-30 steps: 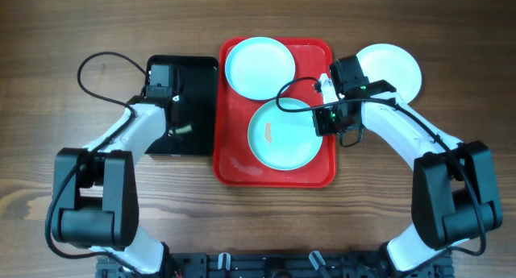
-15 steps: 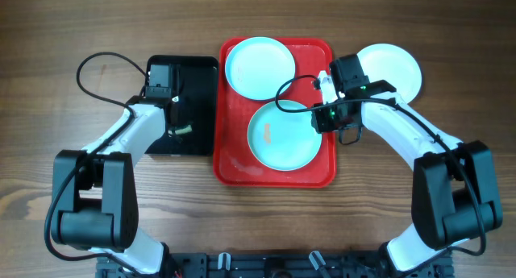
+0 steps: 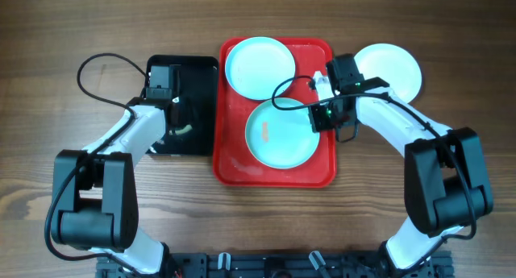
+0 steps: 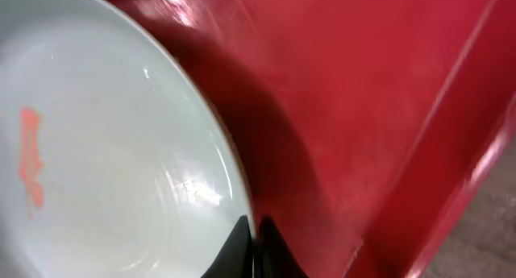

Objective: Clean dirty plates on tray and stack at the side
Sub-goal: 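Grasp the green sponge in the black tray with the left gripper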

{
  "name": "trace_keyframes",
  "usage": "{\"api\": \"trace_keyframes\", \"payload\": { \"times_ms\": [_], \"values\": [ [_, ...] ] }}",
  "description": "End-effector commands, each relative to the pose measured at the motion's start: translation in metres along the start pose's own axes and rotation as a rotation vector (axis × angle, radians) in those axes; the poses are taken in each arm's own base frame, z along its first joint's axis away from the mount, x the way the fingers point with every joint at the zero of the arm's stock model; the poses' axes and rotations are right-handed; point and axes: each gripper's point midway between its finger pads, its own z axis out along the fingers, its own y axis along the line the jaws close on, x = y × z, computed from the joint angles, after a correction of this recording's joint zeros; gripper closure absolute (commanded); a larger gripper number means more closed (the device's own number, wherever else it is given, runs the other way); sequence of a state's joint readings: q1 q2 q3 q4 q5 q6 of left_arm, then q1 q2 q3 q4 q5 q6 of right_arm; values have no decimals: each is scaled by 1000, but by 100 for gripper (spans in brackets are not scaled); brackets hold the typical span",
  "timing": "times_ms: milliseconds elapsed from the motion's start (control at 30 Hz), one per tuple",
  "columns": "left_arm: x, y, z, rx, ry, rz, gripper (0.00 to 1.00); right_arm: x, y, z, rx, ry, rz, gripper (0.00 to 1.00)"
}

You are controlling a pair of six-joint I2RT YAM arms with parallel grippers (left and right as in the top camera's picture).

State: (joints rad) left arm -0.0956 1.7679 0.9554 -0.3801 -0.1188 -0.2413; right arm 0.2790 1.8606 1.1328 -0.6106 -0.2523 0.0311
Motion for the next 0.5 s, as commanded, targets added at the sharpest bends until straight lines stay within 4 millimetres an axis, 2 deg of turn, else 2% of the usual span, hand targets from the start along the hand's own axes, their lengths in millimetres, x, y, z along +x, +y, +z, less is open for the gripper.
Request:
{"api": "trace_keyframes", "payload": {
  "times_ms": [0, 33, 67, 167, 300, 367, 400, 467],
  "values": [
    [-6, -1, -5, 7, -30, -1, 96, -11, 14, -2, -63, -27, -72, 96],
    [-8, -1, -5, 10, -39, -1, 96, -12, 14, -2, -62, -30, -72, 87],
    [-11, -2, -7, 13, -50, -1, 96, -13, 14, -2, -62, -34, -74, 70],
    [-21, -4, -18, 22, -89, 30, 96, -14, 14, -2, -62, -40, -76, 54],
    [-39, -5, -46, 41, -173, 56, 96, -18, 7, -7, -18, -40, -73, 50],
    [-50, -6, -69, 59, -238, 48, 96, -22, 9, -14, -15, -35, -71, 50],
    [-58, -7, -86, 71, -287, 50, 96, -24, 10, -17, -16, -34, -70, 49],
    [-66, -7, -104, 79, -340, 81, 96, -26, 10, -19, -15, -36, -70, 47]
  ]
}}
